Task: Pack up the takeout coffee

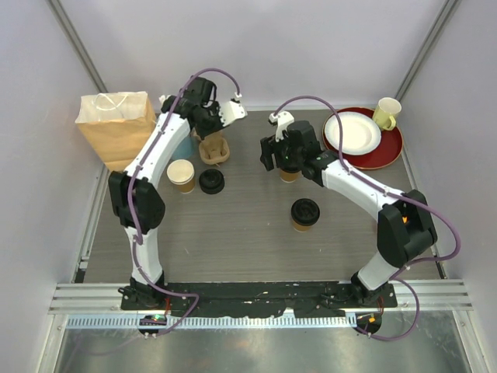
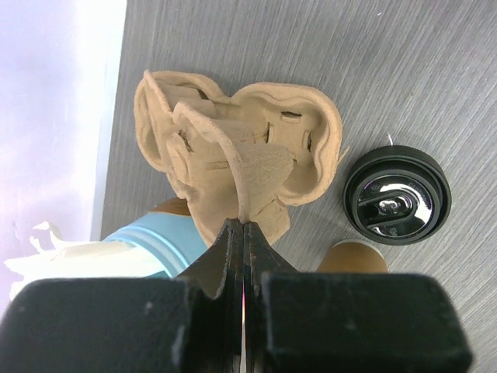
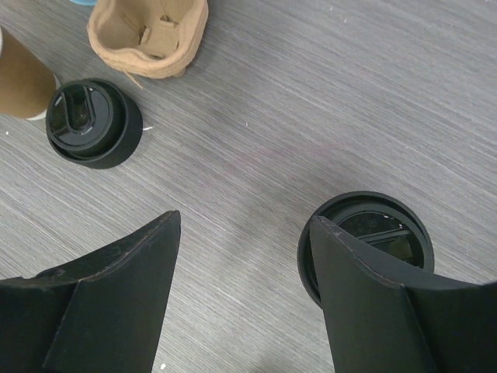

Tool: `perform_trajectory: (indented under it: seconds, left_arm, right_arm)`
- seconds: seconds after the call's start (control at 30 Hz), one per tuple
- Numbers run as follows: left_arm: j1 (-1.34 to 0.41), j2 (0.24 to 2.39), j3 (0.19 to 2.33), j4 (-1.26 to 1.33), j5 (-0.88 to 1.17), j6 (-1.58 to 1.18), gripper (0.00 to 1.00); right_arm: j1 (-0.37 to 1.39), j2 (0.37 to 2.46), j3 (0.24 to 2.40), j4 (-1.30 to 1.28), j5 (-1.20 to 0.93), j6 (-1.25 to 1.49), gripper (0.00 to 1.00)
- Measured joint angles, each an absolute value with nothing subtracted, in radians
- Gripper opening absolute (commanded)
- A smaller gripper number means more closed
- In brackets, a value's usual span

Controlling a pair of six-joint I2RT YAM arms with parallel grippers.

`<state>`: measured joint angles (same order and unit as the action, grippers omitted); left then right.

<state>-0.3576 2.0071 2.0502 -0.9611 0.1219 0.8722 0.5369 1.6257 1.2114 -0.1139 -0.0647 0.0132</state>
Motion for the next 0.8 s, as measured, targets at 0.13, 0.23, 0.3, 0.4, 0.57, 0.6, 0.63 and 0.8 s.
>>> perform_trajectory:
  seconds: [0.13, 0.23, 0.3, 0.4, 0.57, 0.6, 0.63, 0.8]
  left_arm:
    - [-0.363, 1.966, 2.03, -0.95, 0.116, 0.873, 0.0]
    - [-0.367, 1.943, 2.015, -0.94, 0.113, 0.873, 0.0]
    - [-0.371, 1.93, 2.008, -0.939, 0.113, 0.872, 0.0]
    - [-0.381, 1.916, 2.007, -0.941, 0.119, 0.871, 0.0]
    - [-0.421, 1.869, 2.006, -0.964, 0.127, 0.871, 0.0]
    - [-0.435, 1.853, 2.005, -0.97, 0.127, 0.871, 0.0]
    - [-0.446, 1.84, 2.004, -0.975, 0.128, 0.871, 0.0]
    - [-0.513, 1.757, 1.99, -1.023, 0.146, 0.859, 0.0]
  right_arm:
    - [0.537, 1.596, 1.211, -0.103, -0.062, 0.021, 0.73]
    - [0.537, 1.577, 1.204, -0.095, -0.06, 0.025, 0.73]
    - [0.537, 1.567, 1.196, -0.092, -0.06, 0.028, 0.73]
    - [0.537, 1.555, 1.19, -0.092, -0.052, 0.03, 0.73]
    - [0.537, 1.523, 1.184, -0.093, -0.035, 0.035, 0.73]
    - [0.537, 1.515, 1.183, -0.094, -0.031, 0.036, 0.73]
    - [0.536, 1.509, 1.182, -0.093, -0.028, 0.038, 0.73]
    - [0.532, 1.457, 1.164, -0.099, 0.01, 0.048, 0.73]
